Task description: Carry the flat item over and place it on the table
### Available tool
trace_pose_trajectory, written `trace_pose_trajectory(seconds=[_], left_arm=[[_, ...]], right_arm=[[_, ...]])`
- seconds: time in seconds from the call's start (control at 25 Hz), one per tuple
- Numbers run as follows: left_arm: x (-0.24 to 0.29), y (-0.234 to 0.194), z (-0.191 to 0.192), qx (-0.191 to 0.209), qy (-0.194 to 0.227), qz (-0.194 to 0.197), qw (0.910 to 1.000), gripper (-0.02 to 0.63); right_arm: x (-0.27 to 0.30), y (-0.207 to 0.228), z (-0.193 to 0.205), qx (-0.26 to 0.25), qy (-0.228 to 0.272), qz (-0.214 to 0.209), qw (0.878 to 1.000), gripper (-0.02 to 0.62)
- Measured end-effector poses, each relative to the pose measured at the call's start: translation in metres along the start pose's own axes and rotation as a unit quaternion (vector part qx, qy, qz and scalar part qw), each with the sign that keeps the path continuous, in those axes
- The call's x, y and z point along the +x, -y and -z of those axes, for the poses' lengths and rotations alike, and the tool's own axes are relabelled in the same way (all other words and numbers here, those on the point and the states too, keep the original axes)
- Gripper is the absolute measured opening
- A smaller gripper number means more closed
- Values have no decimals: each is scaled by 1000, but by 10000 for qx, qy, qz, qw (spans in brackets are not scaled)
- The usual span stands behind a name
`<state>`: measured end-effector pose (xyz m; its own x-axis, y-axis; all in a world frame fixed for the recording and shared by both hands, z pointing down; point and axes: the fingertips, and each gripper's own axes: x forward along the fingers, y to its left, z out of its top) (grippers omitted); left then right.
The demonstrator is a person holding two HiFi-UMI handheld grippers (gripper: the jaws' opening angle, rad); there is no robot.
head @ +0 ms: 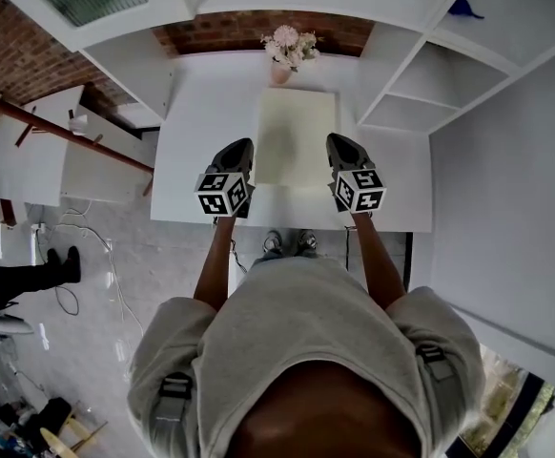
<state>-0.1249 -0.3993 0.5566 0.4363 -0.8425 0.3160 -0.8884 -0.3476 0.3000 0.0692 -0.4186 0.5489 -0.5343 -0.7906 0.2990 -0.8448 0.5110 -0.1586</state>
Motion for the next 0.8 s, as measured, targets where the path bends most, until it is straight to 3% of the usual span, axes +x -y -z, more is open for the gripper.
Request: trace_pose_trajectory(seconds=[0.48,0.8], left_arm=[[10,17,-56,257,526,81,9983,15],[16,27,-75,352,657,160,9971,15]], right_arm=[[-7,12,-66,-308,594,156,9976,26],[-11,22,-81,-345,717,281,9964,26]])
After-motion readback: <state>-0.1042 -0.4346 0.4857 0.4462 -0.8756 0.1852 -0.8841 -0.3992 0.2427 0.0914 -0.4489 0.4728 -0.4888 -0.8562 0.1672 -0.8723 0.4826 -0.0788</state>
